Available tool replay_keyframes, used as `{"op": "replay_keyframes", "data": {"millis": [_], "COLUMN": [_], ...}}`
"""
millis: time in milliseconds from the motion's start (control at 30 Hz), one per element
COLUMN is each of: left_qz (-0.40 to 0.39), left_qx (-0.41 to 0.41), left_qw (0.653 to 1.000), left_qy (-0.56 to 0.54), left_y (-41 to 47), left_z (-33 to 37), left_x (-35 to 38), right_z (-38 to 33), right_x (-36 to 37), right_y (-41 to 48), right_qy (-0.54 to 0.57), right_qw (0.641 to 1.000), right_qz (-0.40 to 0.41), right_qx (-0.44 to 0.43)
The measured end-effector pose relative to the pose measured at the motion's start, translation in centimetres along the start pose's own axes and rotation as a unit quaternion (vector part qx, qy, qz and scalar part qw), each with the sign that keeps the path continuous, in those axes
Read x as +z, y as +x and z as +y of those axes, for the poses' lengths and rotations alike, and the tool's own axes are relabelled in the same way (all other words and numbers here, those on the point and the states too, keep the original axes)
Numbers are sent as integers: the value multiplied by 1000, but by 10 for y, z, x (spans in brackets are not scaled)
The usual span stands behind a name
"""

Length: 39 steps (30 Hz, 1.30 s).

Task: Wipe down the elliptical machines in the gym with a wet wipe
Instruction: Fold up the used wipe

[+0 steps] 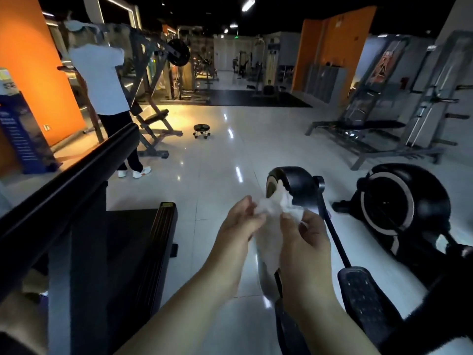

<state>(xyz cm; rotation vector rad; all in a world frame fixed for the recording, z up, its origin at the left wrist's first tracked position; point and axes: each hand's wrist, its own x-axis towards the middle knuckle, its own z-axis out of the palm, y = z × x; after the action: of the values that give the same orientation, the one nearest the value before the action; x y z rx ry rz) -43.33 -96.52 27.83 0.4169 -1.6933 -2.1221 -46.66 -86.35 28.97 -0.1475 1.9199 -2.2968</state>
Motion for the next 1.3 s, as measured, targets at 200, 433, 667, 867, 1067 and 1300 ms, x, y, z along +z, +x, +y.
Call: {"op": "replay_keyframes", "data": {"millis": [200, 433, 667, 867, 1067, 1300], "left_qz": [23, 71, 111, 188, 75, -5], "left_qx": [-23, -33, -46, -15, 18, 9], "left_qw": [997, 991, 989, 978, 973, 953], "left_qy": [74, 108, 81, 92, 217, 303], "left_y": [70, 126, 172, 229, 325, 445], "left_z": [-8, -23, -33, -47, -57, -74], "left_x": [-48, -87, -119, -138, -141, -127], "right_z": [22, 60, 100, 123, 142, 136], "right_x": [39, 81, 125, 147, 151, 150], "right_y": [44, 106, 155, 212, 313, 434], "right_qy": [-6, 23, 64, -4, -88, -190], "right_qw": [999, 995, 991, 970, 976, 967], "right_qz": [-24, 9, -50, -192, -171, -164], "right_qx": [20, 93, 105, 148, 101, 35]}}
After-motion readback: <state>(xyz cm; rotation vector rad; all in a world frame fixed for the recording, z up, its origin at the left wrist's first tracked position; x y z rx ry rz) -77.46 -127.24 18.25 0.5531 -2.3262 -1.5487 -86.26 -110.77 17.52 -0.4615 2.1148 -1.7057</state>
